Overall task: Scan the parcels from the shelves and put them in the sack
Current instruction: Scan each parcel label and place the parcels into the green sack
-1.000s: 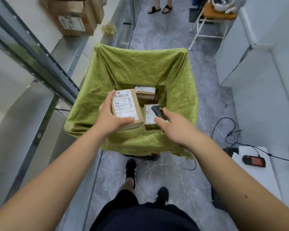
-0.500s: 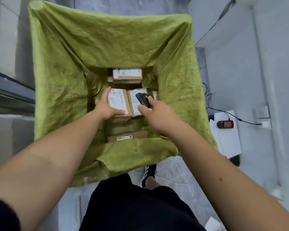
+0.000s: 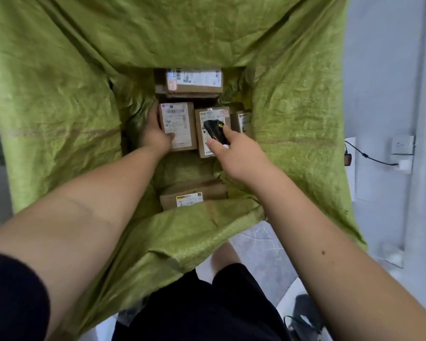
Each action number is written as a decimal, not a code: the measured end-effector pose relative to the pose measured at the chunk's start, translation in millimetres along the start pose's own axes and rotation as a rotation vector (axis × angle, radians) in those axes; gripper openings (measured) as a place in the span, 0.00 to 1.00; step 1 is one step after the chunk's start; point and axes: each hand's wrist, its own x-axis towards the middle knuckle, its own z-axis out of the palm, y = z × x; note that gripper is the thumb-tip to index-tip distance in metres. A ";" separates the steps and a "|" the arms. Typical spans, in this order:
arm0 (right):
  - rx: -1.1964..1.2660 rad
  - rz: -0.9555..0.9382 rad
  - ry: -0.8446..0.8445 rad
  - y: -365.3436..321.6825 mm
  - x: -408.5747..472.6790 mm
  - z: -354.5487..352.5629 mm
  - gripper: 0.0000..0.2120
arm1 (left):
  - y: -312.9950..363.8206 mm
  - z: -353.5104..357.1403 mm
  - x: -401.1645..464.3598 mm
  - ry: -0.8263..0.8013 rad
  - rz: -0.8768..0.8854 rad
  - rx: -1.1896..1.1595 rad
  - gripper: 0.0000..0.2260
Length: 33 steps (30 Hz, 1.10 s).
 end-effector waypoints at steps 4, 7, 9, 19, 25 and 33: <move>-0.026 0.015 -0.001 4.2 -0.6 2.4 0.36 | 0.0 9.0 6.6 0.022 -0.074 -0.002 0.37; -0.040 0.012 0.007 4.9 -3.7 1.6 0.35 | 2.3 10.2 6.4 -0.024 -0.091 -0.014 0.38; -0.061 0.007 -0.002 4.4 -7.7 0.6 0.35 | 2.8 2.8 -0.6 -0.055 -0.073 0.003 0.43; -0.132 -0.086 0.028 7.0 -54.4 -10.8 0.33 | 38.6 -44.8 -111.8 -0.119 0.053 0.543 0.35; -0.137 -0.194 0.080 23.7 -93.6 -18.1 0.32 | 66.2 -61.5 -203.5 -0.023 0.058 0.740 0.36; -0.247 -0.525 0.002 68.7 -153.4 -18.6 0.25 | 77.6 -61.9 -359.2 0.412 0.116 0.654 0.33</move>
